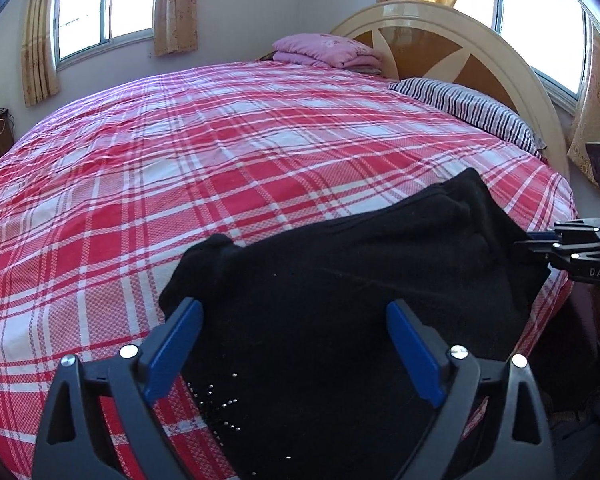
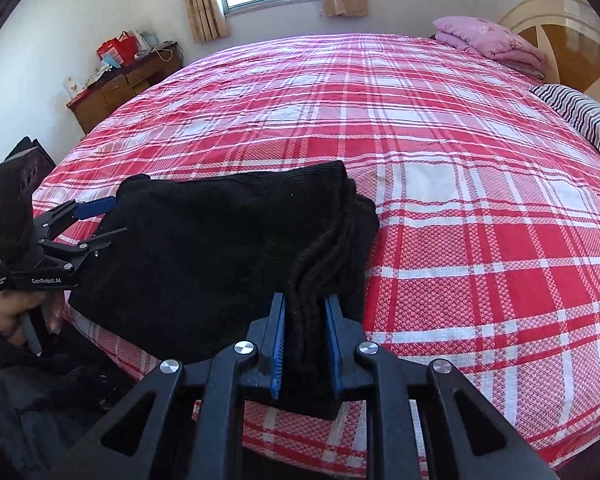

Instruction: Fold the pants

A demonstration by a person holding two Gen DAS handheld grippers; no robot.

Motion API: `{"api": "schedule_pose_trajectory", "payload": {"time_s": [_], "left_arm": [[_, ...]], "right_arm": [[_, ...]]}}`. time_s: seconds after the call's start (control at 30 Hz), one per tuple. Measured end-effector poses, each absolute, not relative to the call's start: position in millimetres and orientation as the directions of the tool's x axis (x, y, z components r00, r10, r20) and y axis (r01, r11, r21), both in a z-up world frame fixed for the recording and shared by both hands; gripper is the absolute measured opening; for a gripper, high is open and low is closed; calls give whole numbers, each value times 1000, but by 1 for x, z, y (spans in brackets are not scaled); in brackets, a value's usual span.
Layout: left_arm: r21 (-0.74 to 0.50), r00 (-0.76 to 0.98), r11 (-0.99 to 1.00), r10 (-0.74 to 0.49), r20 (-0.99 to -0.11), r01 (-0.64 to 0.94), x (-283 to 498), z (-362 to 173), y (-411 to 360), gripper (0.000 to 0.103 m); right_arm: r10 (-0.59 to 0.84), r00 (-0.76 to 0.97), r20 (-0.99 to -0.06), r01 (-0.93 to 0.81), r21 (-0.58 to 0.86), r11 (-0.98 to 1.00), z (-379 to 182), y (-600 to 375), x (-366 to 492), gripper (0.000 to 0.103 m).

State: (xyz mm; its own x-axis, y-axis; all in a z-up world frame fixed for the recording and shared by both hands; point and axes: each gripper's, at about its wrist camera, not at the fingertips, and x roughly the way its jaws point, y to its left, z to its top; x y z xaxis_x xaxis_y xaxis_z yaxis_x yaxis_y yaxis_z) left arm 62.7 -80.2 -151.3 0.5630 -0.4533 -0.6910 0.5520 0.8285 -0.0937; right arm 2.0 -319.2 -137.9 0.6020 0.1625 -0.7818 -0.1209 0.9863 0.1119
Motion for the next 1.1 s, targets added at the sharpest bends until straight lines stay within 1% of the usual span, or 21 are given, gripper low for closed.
{"api": "schedule_pose_trajectory", "payload": {"time_s": [0.17,0.23,0.27,0.37,0.47,0.5,0.53,0.6,0.67,0.73,0.83,0.87,0.93,1.0,1.03,1.1], "left_arm": [[-97,563,830,-454,-691,550,62,-150,-79,97],[-98,563,830,-454,-691,549,62,-150,-78,97],[-101,562,831,-454,-691,547,62,-150,-78,97],[-107,560,831,-457,-691,546,63,-150,-77,98],[-102,562,832,-453,-692,545,62,-150,-79,99],[-100,562,832,-452,-692,546,62,-150,-80,99],[-100,562,832,-452,-693,546,62,-150,-80,99],[-97,563,832,-450,-693,546,62,-150,-80,99],[-96,562,832,-449,-694,546,62,-150,-80,100],[-93,563,832,-448,-695,547,62,-150,-80,100],[-93,561,830,-449,-695,549,62,-151,-79,100],[-92,560,830,-449,-696,551,61,-150,-79,100],[-81,560,830,-441,-701,552,60,-150,-80,100],[-44,571,834,-414,-709,551,56,-147,-78,100],[-23,572,829,-406,-712,559,53,-146,-77,100],[11,578,824,-387,-719,567,52,-142,-75,100]], "right_arm": [[177,595,-784,-105,142,984,-137,-325,3,19],[169,604,-779,-99,137,986,-131,-324,2,21],[156,613,-775,-97,122,988,-128,-322,2,24],[64,668,-741,-77,16,997,-111,-312,1,24],[66,705,-706,-88,5,996,-93,-303,4,26],[89,712,-697,-108,16,994,-89,-297,7,30],[110,712,-694,-128,25,991,-86,-292,11,37],[150,706,-692,-165,45,985,-87,-282,18,44],[183,680,-710,-193,68,979,-94,-274,30,44],[188,653,-734,-191,81,978,-106,-271,43,44],[129,597,-792,-139,56,989,-130,-277,59,44],[144,584,-799,-135,79,988,-136,-283,61,44],[159,576,-802,-143,92,985,-135,-287,61,44],[144,568,-811,-146,74,987,-128,-282,61,44],[139,569,-810,-158,58,986,-120,-276,61,44],[173,581,-796,-218,53,974,-105,-262,66,44]]}}
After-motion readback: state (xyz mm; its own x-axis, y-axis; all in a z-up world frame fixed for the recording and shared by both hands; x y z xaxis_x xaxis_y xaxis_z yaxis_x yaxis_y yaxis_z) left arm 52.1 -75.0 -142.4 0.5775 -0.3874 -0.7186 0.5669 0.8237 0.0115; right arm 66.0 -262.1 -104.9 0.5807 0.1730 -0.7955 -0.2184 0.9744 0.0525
